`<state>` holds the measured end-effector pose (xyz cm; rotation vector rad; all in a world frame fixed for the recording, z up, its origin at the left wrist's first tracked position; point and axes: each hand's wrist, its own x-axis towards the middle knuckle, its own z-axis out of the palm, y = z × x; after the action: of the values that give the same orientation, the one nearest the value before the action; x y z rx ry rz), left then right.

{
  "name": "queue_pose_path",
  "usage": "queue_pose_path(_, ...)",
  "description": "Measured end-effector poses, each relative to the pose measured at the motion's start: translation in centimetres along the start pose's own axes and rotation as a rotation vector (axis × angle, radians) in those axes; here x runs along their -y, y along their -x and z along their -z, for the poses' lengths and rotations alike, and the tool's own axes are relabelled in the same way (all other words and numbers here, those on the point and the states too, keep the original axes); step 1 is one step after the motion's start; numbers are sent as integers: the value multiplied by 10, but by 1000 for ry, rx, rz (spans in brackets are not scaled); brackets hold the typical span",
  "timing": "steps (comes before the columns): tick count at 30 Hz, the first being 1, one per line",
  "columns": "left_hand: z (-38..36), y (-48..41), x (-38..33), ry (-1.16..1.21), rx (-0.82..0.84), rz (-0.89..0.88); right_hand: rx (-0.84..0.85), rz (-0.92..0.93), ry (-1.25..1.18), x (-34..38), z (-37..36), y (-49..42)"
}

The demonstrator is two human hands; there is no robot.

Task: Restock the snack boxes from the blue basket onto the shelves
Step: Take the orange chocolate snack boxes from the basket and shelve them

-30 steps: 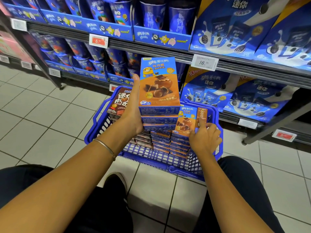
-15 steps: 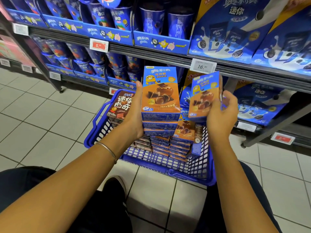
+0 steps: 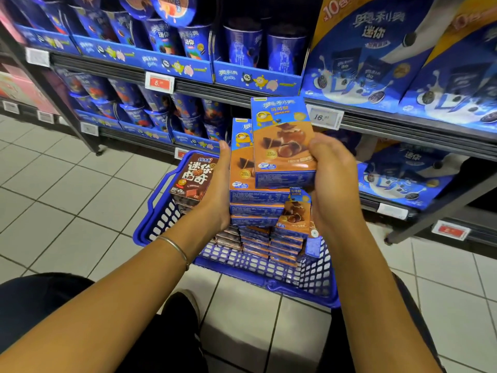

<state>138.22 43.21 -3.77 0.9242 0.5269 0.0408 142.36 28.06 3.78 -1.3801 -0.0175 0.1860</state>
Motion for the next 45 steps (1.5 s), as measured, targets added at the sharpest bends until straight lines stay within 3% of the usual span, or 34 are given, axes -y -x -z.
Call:
queue_pose_path(6, -1, -2, -6, 13, 14, -1, 161, -150, 38, -6, -4, -3)
queue_pose_path(9, -1, -5, -10, 15, 29, -11, 254, -316, -43, -2, -14, -8)
queue_pose_path(12, 2, -13, -18, 5, -5, -30, 335, -370, -110, -6, -20, -21)
queue_pose_path(20, -1, -6, -95, 35, 98, 86, 203, -442, -93, 48, -75, -39)
queue_pose_path(26, -55, 56, -211, 98, 47, 118, 226, -415, -70, 178, -115, -20)
queue_pose_path(35, -184, 195, -404, 138, 13, 121, 235, -384, -118, 432, -156, 34)
queue_pose_path(39, -241, 251, -458, 139, 53, 94, 265, -366, -173, 516, -156, 56)
queue_pose_path(45, -309, 305, -514, 58, 109, -62, 299, -196, -151, 605, -151, 88)
